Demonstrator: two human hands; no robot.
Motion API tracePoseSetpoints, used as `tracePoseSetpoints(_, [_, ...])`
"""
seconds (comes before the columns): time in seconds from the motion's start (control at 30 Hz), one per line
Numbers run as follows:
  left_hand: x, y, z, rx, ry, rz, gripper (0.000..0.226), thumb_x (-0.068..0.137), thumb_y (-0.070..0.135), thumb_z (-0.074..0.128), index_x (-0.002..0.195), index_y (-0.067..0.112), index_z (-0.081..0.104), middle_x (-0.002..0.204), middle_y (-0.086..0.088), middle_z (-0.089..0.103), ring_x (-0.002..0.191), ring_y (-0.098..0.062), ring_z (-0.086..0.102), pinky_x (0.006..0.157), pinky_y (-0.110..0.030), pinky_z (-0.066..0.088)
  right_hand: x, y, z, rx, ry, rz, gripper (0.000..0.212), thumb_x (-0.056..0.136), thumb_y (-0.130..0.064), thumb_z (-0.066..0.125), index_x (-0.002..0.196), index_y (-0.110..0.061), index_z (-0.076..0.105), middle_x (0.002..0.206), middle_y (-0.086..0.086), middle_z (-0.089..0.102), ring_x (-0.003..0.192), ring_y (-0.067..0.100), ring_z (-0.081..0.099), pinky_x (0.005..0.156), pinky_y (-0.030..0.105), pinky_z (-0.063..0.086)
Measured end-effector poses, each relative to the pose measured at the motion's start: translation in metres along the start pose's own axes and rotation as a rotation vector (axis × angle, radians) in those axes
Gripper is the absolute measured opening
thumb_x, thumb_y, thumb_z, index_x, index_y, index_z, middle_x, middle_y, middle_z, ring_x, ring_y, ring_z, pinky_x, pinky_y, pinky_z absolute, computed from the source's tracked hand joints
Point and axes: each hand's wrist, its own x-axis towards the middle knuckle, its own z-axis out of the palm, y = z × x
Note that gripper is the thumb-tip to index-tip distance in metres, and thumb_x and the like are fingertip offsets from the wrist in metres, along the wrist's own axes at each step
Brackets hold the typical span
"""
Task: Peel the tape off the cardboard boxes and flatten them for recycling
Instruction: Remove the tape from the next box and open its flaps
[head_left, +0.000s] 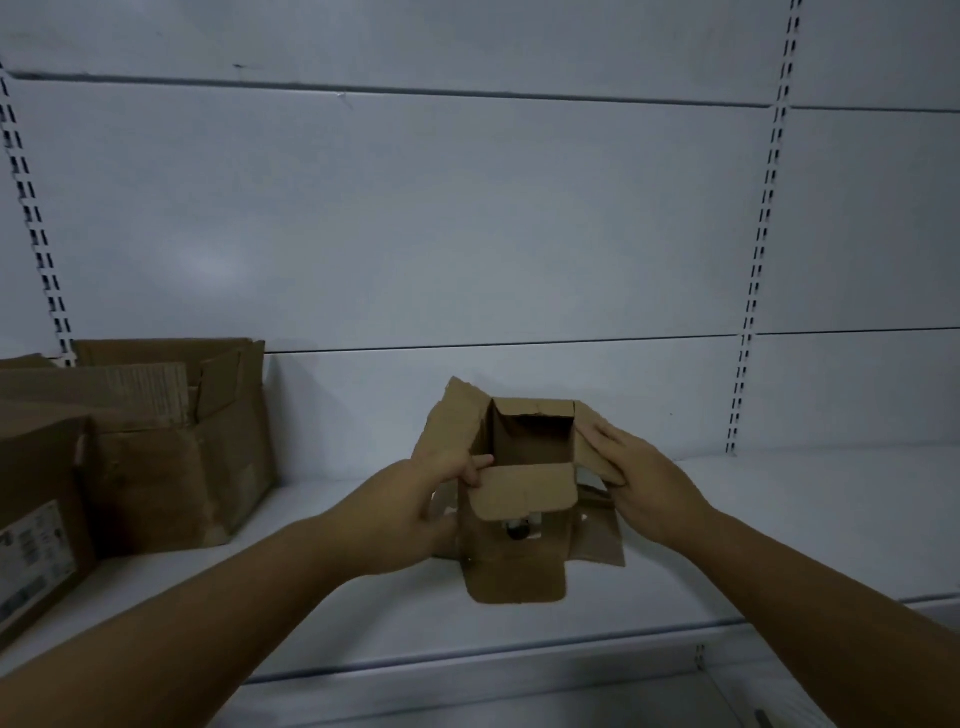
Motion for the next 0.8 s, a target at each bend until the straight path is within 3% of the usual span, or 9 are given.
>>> tracePoseSetpoints(0.1, [-0.003,0.003,-0.002,-0.169,0.009,-0.056,0.006,0.094,0.022,0.055,0.097,0.027,0.058,0.132,0.025,0.05,0.115,0.018,0.043,0.085,0.003,0.031,-0.001,-0.006,0.003,0.241,-0.021,0.058,0.077,0.089,0.01,0.045,0.142,-0.038,0.016,0.157,-0.006,0.012,0.145,0.015,0.017,0.115,0.022,0.019])
tracePoseSetpoints(0.2, [0.004,0.013,-0.009,-0.284,0.095,-0.115,0.013,0.091,0.016,0.059,0.08,0.016,0.066,0.108,0.014,0.066,0.097,0.017,0.055,0.078,0.0,0.038,0.002,-0.017,-0.002,0.23,0.046,0.107,0.067,0.093,0.004,0.046,0.145,-0.03,0.021,0.155,-0.002,0.011,0.14,0.017,0.022,0.094,0.001,0.021])
tracePoseSetpoints(0.37, [0.0,0.028,-0.008,-0.271,0.184,-0.163,0.026,0.08,0.013,0.073,0.092,0.035,0.063,0.096,0.016,0.067,0.091,0.001,0.063,0.085,-0.015,0.05,0.012,-0.046,-0.024,0.413,0.184,0.133,0.055,0.096,-0.003,0.045,0.14,-0.034,0.035,0.156,0.009,0.017,0.133,0.025,0.036,0.099,0.02,0.036])
tracePoseSetpoints(0.43, [-0.008,0.031,0.001,-0.22,0.224,-0.143,0.038,0.079,0.019,0.075,0.107,0.039,0.059,0.096,0.023,0.064,0.094,0.002,0.059,0.087,-0.015,0.048,0.019,-0.064,-0.04,0.525,0.243,0.053,0.048,0.095,-0.002,0.045,0.132,-0.034,0.045,0.143,0.002,0.038,0.12,0.018,0.046,0.093,0.01,0.038])
tracePoseSetpoints(0.5, [-0.013,0.034,0.012,-0.177,0.234,-0.12,0.058,0.08,0.024,0.074,0.126,0.042,0.045,0.1,0.031,0.058,0.1,0.005,0.052,0.093,-0.015,0.042,0.026,-0.085,-0.057,0.491,0.208,-0.081,0.047,0.094,0.001,0.048,0.124,-0.035,0.047,0.122,-0.015,0.046,0.106,0.004,0.048,0.082,-0.002,0.035])
tracePoseSetpoints(0.57, [-0.016,0.032,0.025,-0.17,0.205,-0.102,0.064,0.083,0.026,0.07,0.134,0.044,0.036,0.116,0.035,0.048,0.116,0.008,0.043,0.102,-0.017,0.038,0.033,-0.1,-0.067,0.363,0.076,-0.169,0.05,0.093,0.0,0.051,0.122,-0.04,0.047,0.115,-0.027,0.041,0.102,-0.006,0.044,0.08,-0.004,0.034])
tracePoseSetpoints(0.67, [-0.02,0.023,0.048,-0.058,0.104,-0.11,0.056,0.09,0.036,0.059,0.142,0.038,0.037,0.145,0.028,0.027,0.138,0.002,0.01,0.116,-0.029,0.016,0.041,-0.111,-0.065,0.219,-0.126,-0.208,0.052,0.093,-0.001,0.049,0.118,-0.047,0.047,0.122,-0.022,0.042,0.11,-0.004,0.042,0.082,-0.004,0.032])
tracePoseSetpoints(0.7, [-0.024,0.02,0.054,-0.075,0.083,-0.138,0.059,0.091,0.039,0.056,0.145,0.036,0.034,0.147,0.026,0.023,0.139,0.0,0.007,0.118,-0.031,0.011,0.043,-0.113,-0.061,0.202,-0.176,-0.208,0.052,0.093,-0.002,0.048,0.118,-0.047,0.049,0.122,-0.022,0.043,0.11,-0.003,0.043,0.081,-0.003,0.033])
tracePoseSetpoints(0.8, [-0.037,0.014,0.068,-0.084,0.057,-0.177,0.064,0.088,0.048,0.05,0.147,0.037,0.028,0.148,0.016,0.034,0.138,-0.013,0.027,0.113,-0.042,0.028,0.042,-0.12,-0.046,0.287,-0.27,-0.182,0.045,0.094,-0.001,0.044,0.113,-0.04,0.057,0.113,-0.026,0.046,0.099,-0.006,0.051,0.077,0.003,0.042])
